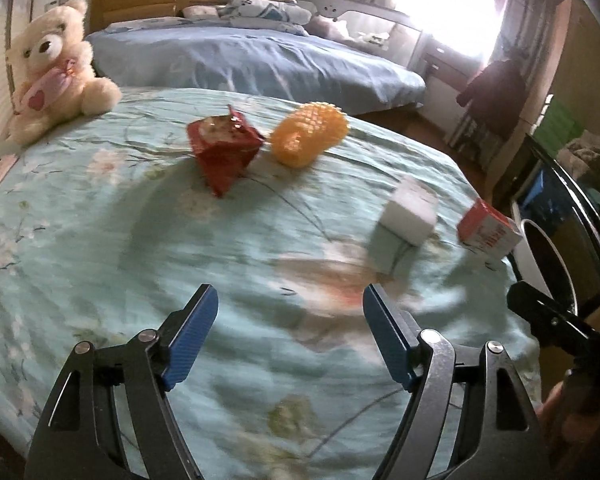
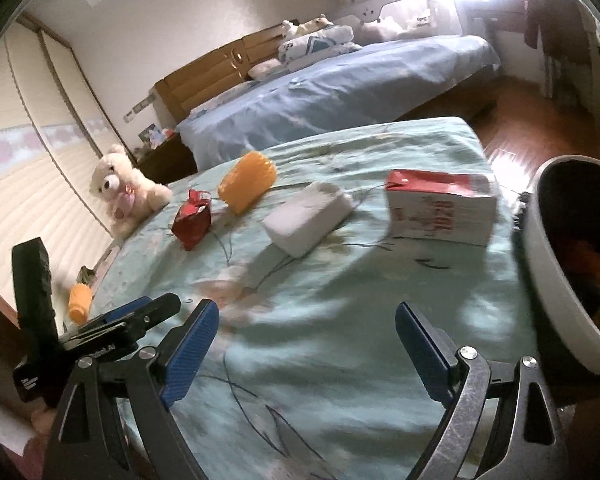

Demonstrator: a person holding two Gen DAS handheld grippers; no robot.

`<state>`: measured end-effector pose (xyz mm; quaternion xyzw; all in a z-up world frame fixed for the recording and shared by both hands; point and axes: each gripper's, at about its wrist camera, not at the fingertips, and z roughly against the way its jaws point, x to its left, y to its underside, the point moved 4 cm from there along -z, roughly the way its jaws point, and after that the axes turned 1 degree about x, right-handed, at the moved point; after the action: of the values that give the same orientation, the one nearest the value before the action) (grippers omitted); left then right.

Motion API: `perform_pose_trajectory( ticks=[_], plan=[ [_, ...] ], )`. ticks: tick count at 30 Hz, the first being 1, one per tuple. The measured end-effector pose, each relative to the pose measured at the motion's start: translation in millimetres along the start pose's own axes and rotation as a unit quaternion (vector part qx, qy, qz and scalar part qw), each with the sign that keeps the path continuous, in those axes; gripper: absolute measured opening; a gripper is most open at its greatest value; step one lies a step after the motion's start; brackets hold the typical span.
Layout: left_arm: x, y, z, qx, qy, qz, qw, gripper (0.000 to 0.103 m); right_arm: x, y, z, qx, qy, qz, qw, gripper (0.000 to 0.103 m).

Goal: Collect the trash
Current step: 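Move both open grippers back toward the remaining items on the sheet, then grasp the red chip bag with the left gripper while the right gripper grasps the white foam block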

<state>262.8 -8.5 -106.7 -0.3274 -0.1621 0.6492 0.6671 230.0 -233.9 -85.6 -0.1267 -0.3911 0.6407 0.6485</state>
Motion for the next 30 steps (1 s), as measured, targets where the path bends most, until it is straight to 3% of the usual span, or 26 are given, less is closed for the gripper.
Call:
perform_pose_trajectory(
  ticks=[14,30],
  plan=[
    [38.1,-29.1,-22.8,0.004,-0.018,0.02,0.9996,0.077,15.4,-13.4,-54.4,0.046,0.001,-0.018,0.999,0.091],
    [59.9,-85.4,-84.5,0.016,-0.027,0.031,0.999,0.077,4.5,-47.9,-104.5,0.049,-0.003,-0.065,0.997,0.091]
  ],
)
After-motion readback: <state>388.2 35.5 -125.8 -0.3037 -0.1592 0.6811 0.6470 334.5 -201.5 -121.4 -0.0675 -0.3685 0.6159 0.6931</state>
